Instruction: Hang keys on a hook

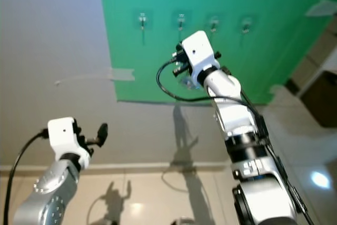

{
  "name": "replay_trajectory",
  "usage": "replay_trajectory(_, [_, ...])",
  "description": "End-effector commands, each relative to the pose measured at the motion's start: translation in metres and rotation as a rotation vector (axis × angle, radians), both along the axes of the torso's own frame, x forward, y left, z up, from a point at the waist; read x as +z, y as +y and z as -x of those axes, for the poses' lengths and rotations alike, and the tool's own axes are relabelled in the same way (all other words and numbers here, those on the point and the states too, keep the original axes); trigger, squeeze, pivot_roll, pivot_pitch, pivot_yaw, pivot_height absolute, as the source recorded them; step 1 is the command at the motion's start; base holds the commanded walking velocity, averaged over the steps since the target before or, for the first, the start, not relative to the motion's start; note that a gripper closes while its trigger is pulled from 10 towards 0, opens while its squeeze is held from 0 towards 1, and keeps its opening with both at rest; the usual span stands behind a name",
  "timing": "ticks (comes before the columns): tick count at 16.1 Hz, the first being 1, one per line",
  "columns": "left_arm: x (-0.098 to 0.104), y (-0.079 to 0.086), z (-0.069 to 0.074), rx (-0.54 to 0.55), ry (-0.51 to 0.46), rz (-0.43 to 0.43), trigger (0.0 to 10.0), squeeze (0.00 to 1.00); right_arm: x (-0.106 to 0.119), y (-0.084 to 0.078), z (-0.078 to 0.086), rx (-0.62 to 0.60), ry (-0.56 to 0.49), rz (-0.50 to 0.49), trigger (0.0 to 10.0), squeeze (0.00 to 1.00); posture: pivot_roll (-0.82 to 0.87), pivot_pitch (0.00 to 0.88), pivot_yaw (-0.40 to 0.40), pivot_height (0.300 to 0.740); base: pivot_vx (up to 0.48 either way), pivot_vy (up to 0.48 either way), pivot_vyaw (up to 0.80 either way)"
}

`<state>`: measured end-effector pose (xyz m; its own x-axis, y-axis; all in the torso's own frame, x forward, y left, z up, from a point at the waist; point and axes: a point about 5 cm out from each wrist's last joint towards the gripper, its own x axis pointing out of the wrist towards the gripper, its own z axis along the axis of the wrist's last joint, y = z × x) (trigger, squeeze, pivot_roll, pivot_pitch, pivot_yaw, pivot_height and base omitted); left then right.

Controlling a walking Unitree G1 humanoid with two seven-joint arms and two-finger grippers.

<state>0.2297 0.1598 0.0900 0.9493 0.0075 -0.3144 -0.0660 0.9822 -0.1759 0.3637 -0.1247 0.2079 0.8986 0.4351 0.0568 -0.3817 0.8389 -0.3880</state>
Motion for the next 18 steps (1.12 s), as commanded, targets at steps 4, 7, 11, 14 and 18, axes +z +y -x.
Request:
replay_trajectory(4, [0.005,-0.003,-0.001,0.007,-0.024,-0.008,10.0,0.00,0.010,0.000,-0.012,0.009,-0.047,0.025,0.0,0.00,-0.11,0.000,-0.071,0.736,0.000,0.000,0.00])
replay_trajectory(7, [0.007,-0.004,-0.001,0.001,-0.031,-0.015,10.0,0.00,0.021,0.001,-0.019,0.013,-0.086,0.030,0.0,0.00,-0.11,0.000,-0.072,0.736,0.000,0.000,0.00])
replay_trajectory(11, [0.008,-0.008,-0.001,-0.005,-0.035,-0.014,10.0,0.00,0.029,0.000,-0.028,0.010,-0.119,0.051,0.0,0.00,-0.10,0.000,-0.075,0.736,0.000,0.000,0.00])
replay_trajectory(14, [0.007,-0.010,0.002,-0.001,-0.036,-0.010,10.0,0.00,0.039,0.000,-0.035,0.011,-0.149,0.075,0.0,0.00,-0.09,0.000,-0.080,0.736,0.000,0.000,0.00])
replay_trajectory(18, [0.006,-0.010,0.004,0.006,-0.033,-0.008,10.0,0.00,0.060,0.006,-0.040,0.033,-0.202,0.087,0.0,0.00,-0.09,0.000,-0.086,0.736,0.000,0.000,0.00])
